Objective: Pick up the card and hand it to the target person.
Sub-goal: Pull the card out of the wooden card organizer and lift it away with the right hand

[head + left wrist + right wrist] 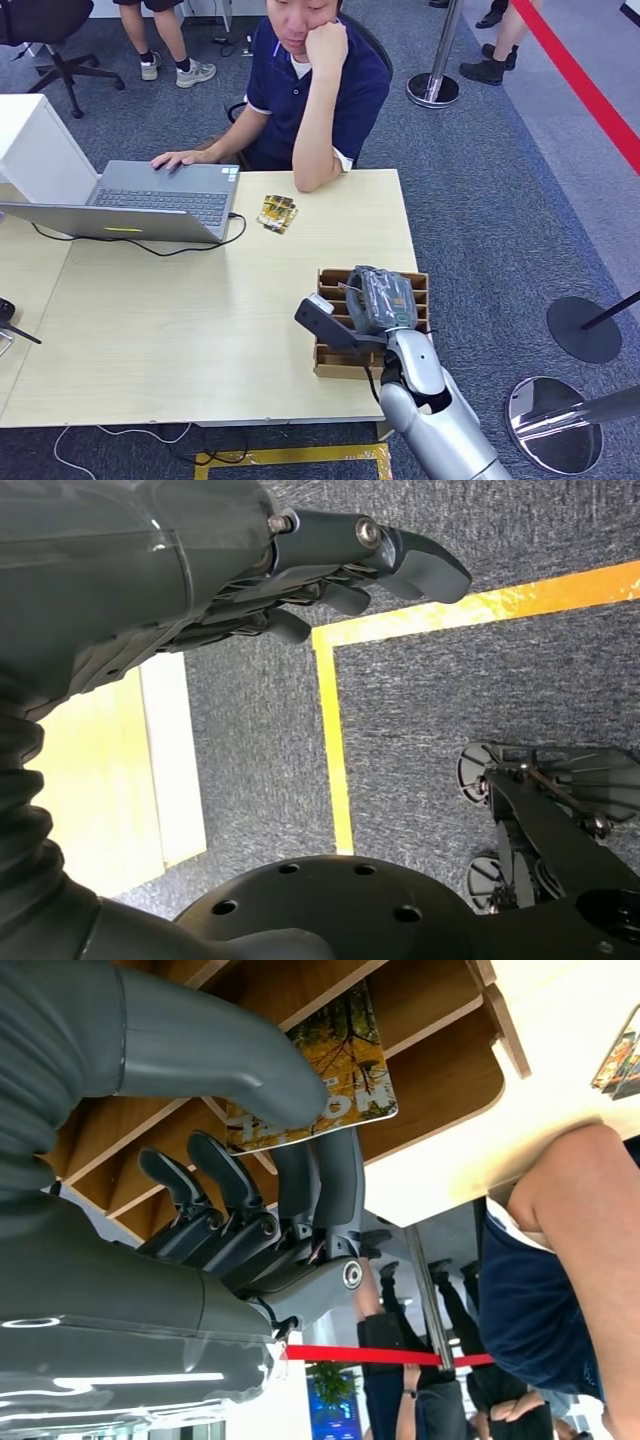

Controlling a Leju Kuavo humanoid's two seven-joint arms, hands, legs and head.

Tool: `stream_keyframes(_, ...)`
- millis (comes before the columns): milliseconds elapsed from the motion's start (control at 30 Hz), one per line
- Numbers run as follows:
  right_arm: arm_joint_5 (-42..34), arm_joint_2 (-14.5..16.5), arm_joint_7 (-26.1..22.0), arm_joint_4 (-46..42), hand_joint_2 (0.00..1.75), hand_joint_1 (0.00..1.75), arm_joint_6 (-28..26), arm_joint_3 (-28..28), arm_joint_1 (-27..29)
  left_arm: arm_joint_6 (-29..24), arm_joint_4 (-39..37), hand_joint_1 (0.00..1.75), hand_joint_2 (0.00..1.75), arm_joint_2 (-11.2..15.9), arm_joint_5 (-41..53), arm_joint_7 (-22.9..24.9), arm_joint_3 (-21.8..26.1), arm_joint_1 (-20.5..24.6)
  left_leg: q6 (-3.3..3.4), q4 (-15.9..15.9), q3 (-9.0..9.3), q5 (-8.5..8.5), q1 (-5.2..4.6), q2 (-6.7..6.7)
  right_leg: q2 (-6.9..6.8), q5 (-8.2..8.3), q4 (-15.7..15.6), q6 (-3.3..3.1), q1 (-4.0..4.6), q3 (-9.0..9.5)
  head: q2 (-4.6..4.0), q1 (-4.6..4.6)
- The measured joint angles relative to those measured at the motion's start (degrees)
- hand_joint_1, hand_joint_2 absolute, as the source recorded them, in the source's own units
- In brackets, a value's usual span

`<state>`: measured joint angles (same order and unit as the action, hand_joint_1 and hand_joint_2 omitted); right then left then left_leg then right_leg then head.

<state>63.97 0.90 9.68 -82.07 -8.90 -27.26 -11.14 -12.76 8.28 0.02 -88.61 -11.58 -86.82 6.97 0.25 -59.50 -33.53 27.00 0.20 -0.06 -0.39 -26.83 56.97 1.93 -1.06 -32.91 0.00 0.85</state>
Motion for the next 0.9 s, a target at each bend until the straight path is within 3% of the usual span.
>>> stream_keyframes(100,-0.02,0.00,0.00,0.13,1.75,1.55,-0.09,0.00,-0.15,0.00,0.00,0.00,1.75,0.00,0.00,0.08,0.01,0.00,0.00,0.00,0.00,0.00,0.00,0.00,0.00,0.00,0.00,0.00,0.00,0.00,0.00,0.00)
stream_keyframes(233,-0.22,0.00,0.00,0.16,1.75,1.56,-0.14,0.00,-0.29,0.46,0.00,0.00,0.00,0.00,0.04,-0.15,-0.01,0.00,0.00,0.00,0.00,0.00,0.00,0.00,0.00,0.00,0.00,0.00,0.00,0.00,0.00,0.00)
stream_keyframes(467,-0.53,0.00,0.00,0.20,1.75,1.57,-0.22,0.00,-0.34,4.28,0.00,0.00,0.00,0.19,0.09,-2.46,0.00,-0.05,0.01,0.00,0.00,0.02,0.00,0.00,0.00,-0.02,0.00,0.01,0.00,0.00,0.00,0.00)
stream_keyframes(900,-2.31,-0.01,-1.26,-0.06,1.75,1.57,1.50,0.01,-0.53,4.70,0.00,0.00,0.00,0.37,0.00,-2.45,0.07,-0.14,0.01,0.00,0.01,0.03,0.00,0.00,0.00,-0.04,0.00,0.00,0.00,0.00,0.00,0.00)
